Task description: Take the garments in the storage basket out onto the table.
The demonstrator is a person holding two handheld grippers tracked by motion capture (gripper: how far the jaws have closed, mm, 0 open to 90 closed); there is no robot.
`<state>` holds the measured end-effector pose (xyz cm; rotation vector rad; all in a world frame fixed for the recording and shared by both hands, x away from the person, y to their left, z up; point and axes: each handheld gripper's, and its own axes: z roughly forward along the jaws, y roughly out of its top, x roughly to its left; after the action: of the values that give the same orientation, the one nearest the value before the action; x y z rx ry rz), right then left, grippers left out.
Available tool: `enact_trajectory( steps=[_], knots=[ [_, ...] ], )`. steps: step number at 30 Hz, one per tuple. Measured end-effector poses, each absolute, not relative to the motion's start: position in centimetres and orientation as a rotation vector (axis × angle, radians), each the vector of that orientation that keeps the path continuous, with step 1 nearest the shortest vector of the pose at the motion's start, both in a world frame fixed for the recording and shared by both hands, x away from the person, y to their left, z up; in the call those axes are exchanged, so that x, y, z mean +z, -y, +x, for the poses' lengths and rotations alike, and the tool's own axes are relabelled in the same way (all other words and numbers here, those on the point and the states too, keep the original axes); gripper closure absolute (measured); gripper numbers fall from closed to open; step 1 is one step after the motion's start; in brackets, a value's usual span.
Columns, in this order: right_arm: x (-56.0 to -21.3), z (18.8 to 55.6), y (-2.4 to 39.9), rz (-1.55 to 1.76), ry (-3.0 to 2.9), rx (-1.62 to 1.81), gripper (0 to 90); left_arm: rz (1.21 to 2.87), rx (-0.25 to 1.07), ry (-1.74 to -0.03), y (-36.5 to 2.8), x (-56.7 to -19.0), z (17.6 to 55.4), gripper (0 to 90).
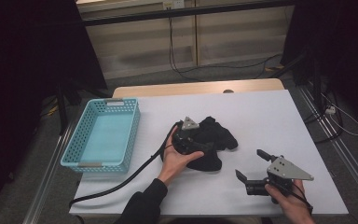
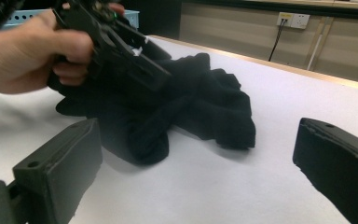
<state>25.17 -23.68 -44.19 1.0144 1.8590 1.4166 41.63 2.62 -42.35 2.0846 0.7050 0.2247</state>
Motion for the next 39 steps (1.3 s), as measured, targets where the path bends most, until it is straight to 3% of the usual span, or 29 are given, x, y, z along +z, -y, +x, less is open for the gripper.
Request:
enact_trajectory(
  steps=[4,20,22,39],
  knots=[
    [-44.3,25.5,23.2,0.998,-1.893,1.417,0.0,2.052,0.239,-0.673,-3.7,-41.1,40.9,3.0],
    [-44.4,27.9,19.2,0.916,-2.024,1.431,2.1,2.010,0.304,-0.722,-9.8,-40.9,37.7,8.7],
    [-44.3,28.1,19.0,0.910,-2.037,1.435,4.1,2.006,0.327,-0.715,-10.7,-40.7,37.1,15.2],
    [-44.0,30.6,15.8,0.840,-2.287,1.339,33.6,1.969,0.443,-0.823,-15.8,-40.9,34.1,8.7]
  ],
)
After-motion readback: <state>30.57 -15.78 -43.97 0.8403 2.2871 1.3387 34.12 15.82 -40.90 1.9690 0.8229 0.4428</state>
